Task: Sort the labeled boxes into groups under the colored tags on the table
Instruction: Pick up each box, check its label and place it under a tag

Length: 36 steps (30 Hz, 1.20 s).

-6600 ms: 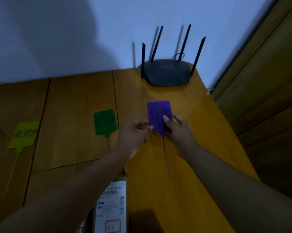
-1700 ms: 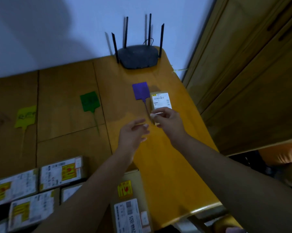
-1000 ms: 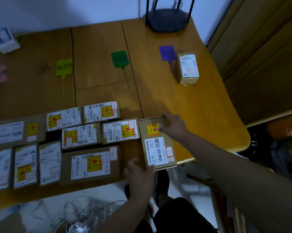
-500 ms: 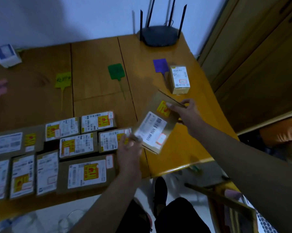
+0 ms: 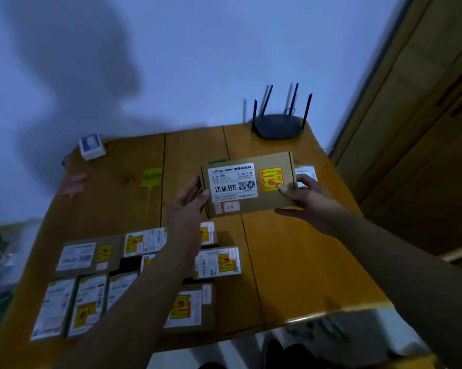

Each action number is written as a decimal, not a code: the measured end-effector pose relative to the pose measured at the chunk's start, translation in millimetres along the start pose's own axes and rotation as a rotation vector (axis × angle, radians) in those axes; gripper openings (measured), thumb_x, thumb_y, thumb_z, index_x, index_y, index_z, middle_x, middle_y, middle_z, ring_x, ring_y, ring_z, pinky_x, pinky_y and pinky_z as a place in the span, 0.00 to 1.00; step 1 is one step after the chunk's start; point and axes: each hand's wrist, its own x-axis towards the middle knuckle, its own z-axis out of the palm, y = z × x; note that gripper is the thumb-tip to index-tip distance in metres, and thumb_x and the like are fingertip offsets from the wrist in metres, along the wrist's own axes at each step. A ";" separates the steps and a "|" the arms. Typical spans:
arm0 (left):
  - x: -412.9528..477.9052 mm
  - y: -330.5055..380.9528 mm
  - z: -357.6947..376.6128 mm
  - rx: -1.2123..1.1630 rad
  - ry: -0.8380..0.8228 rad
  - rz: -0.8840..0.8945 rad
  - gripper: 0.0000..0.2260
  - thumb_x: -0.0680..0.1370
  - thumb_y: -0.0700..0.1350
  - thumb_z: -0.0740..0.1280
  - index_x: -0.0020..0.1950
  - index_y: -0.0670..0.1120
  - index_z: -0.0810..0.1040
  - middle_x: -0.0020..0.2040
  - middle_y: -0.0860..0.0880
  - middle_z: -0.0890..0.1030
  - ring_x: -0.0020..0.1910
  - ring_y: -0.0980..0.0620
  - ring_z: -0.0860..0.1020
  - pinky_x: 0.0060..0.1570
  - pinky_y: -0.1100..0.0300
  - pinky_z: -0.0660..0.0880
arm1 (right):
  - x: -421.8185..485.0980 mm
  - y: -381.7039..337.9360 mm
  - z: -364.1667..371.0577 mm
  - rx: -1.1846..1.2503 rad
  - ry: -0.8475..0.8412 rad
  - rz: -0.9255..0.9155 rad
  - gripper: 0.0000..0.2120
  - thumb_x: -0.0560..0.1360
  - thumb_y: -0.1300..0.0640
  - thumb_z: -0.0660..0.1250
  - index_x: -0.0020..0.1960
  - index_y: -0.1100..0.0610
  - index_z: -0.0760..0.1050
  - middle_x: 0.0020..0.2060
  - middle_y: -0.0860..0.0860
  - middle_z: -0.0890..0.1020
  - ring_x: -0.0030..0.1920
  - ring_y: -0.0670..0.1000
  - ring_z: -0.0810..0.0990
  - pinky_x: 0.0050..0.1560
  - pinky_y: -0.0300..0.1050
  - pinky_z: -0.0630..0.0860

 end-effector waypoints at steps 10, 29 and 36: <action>10.2 0.7 -6.1 0.079 -0.027 -0.015 0.20 0.80 0.37 0.71 0.72 0.46 0.78 0.63 0.48 0.85 0.58 0.51 0.85 0.50 0.58 0.84 | 1.0 0.2 2.3 -0.232 0.050 0.059 0.29 0.73 0.49 0.80 0.71 0.53 0.75 0.67 0.54 0.81 0.66 0.56 0.81 0.61 0.61 0.84; 12.5 -160.2 147.6 0.351 -0.360 -0.471 0.15 0.82 0.45 0.70 0.68 0.57 0.79 0.60 0.57 0.84 0.52 0.59 0.83 0.40 0.65 0.76 | 24.9 41.3 -178.8 -0.760 0.485 0.301 0.23 0.76 0.46 0.76 0.64 0.60 0.81 0.58 0.58 0.85 0.58 0.60 0.83 0.62 0.61 0.81; 34.0 -218.1 199.3 0.462 -0.358 -0.620 0.12 0.82 0.42 0.68 0.52 0.62 0.78 0.41 0.67 0.83 0.40 0.68 0.81 0.43 0.64 0.73 | 53.5 63.1 -242.1 -0.630 0.549 0.407 0.26 0.78 0.51 0.75 0.73 0.59 0.76 0.56 0.55 0.79 0.63 0.60 0.80 0.66 0.62 0.79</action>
